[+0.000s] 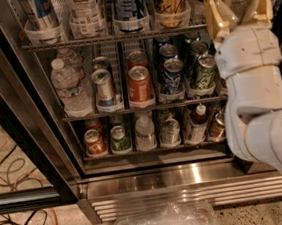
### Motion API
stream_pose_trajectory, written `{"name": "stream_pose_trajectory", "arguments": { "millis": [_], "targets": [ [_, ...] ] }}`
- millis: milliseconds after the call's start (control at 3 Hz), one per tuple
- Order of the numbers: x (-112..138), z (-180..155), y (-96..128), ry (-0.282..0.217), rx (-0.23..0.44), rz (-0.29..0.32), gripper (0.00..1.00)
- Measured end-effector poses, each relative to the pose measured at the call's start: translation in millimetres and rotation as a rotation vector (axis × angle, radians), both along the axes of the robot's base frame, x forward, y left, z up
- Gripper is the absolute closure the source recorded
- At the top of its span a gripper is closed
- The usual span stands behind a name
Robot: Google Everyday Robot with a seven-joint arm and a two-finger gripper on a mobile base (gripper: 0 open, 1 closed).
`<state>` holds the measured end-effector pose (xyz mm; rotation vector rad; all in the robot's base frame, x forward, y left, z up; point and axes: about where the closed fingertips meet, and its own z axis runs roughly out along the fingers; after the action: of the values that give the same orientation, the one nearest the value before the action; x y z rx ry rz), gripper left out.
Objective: Pick 7up can from top shelf of fridge
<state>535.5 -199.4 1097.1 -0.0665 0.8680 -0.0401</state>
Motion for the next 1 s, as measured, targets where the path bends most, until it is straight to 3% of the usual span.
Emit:
{"name": "stream_pose_trajectory", "arguments": {
  "millis": [333,667,1000],
  "targets": [
    [-32,-19,4,0.053,-0.084,0.088,1.00],
    [-54,-35,-11,0.111,-0.140,0.151,1.00],
    [-64,-35,5,0.096,-0.187,0.210,1.00]
  ]
}}
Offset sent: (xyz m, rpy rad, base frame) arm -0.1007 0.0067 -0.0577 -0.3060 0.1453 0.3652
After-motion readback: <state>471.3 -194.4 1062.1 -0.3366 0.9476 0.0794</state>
